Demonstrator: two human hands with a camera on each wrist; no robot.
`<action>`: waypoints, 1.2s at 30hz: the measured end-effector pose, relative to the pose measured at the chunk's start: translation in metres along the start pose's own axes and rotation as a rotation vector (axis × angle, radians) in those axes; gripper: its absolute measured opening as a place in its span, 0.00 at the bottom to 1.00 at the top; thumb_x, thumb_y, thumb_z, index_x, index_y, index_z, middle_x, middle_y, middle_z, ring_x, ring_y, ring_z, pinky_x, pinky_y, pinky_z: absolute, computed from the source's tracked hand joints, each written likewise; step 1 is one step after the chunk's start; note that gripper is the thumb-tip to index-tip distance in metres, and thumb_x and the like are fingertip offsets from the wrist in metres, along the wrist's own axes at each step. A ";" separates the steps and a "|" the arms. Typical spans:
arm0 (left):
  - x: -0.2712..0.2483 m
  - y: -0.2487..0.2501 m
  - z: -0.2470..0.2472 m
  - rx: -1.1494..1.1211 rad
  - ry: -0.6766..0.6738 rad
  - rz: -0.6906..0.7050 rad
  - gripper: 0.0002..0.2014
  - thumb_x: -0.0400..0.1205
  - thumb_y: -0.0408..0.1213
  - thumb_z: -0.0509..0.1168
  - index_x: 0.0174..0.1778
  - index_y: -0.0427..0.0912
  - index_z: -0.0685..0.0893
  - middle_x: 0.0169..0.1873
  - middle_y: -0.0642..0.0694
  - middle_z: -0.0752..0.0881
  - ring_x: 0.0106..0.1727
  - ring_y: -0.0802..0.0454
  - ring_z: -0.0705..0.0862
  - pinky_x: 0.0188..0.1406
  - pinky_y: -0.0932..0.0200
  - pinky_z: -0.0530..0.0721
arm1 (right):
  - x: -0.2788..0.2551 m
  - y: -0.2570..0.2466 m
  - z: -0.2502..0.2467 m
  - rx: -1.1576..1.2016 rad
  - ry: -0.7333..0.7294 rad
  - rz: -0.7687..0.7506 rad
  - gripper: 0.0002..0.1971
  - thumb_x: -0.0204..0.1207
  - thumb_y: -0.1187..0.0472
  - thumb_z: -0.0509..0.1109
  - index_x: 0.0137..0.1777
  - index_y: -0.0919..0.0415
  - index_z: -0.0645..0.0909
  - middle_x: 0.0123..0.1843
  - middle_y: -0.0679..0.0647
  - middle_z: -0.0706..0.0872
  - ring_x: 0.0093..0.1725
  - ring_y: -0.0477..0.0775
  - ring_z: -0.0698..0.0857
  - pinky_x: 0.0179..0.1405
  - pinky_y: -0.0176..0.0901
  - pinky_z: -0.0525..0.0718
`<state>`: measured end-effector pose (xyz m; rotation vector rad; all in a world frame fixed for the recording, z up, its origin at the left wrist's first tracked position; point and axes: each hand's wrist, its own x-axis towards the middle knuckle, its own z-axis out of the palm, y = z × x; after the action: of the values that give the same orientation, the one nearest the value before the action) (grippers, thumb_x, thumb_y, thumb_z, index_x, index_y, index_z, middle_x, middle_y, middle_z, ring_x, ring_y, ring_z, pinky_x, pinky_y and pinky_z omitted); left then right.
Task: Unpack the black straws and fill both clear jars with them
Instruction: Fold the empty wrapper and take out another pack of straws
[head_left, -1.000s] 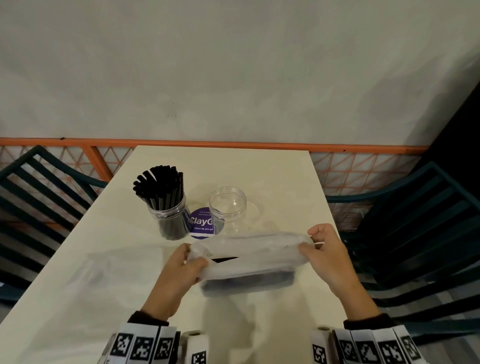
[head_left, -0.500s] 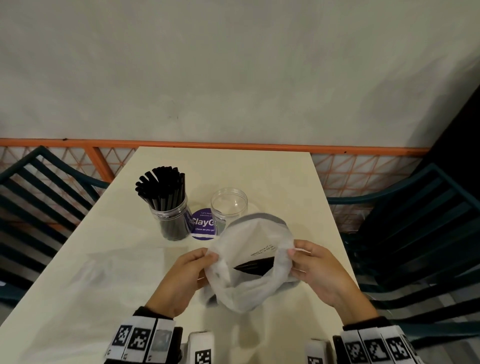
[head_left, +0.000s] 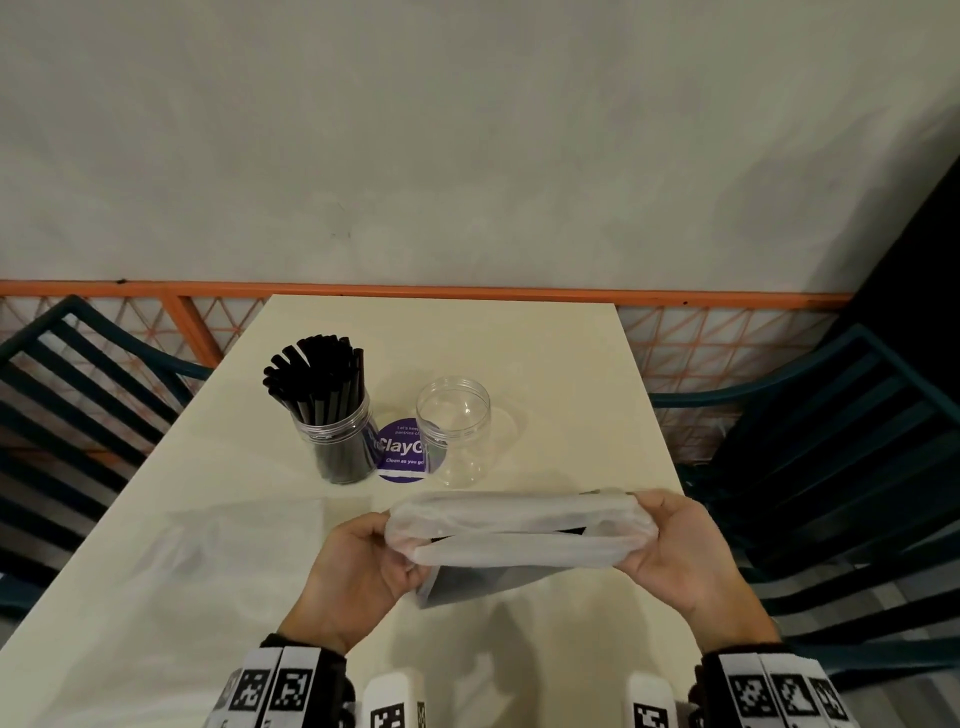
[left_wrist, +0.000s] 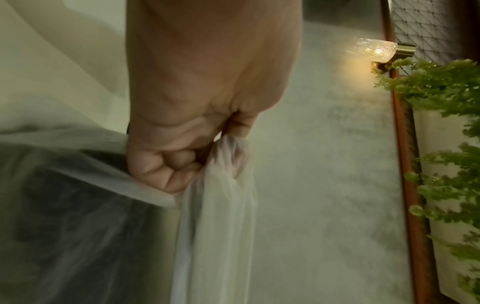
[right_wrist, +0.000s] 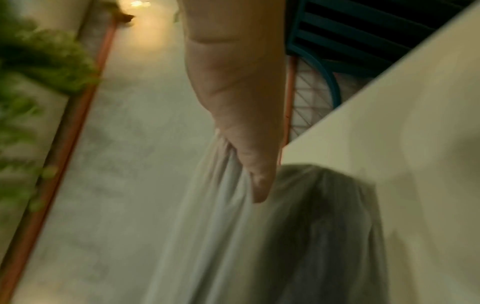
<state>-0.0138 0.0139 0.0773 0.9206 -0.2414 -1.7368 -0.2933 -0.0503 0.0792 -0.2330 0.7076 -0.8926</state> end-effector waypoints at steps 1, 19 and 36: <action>-0.002 0.002 -0.001 -0.011 -0.021 0.017 0.08 0.67 0.34 0.64 0.34 0.38 0.88 0.41 0.40 0.88 0.46 0.45 0.84 0.46 0.50 0.81 | -0.004 0.000 0.004 -0.088 0.007 -0.046 0.11 0.54 0.68 0.74 0.38 0.66 0.83 0.37 0.60 0.84 0.34 0.58 0.86 0.31 0.49 0.85; -0.003 -0.005 -0.005 1.295 0.478 0.505 0.07 0.74 0.40 0.72 0.40 0.45 0.80 0.39 0.48 0.83 0.38 0.52 0.82 0.34 0.69 0.76 | -0.006 0.008 0.008 -1.182 0.509 -0.532 0.09 0.73 0.67 0.72 0.52 0.59 0.85 0.45 0.57 0.88 0.42 0.56 0.86 0.48 0.48 0.85; 0.004 0.002 -0.009 0.138 0.078 -0.017 0.12 0.74 0.33 0.62 0.40 0.31 0.88 0.41 0.37 0.89 0.39 0.47 0.90 0.37 0.56 0.89 | -0.009 0.006 0.002 -0.245 0.141 0.044 0.19 0.72 0.68 0.59 0.23 0.64 0.83 0.32 0.62 0.89 0.30 0.60 0.89 0.24 0.48 0.88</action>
<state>-0.0065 0.0119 0.0704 1.0919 -0.3057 -1.7124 -0.2919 -0.0396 0.0819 -0.3736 0.9509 -0.7852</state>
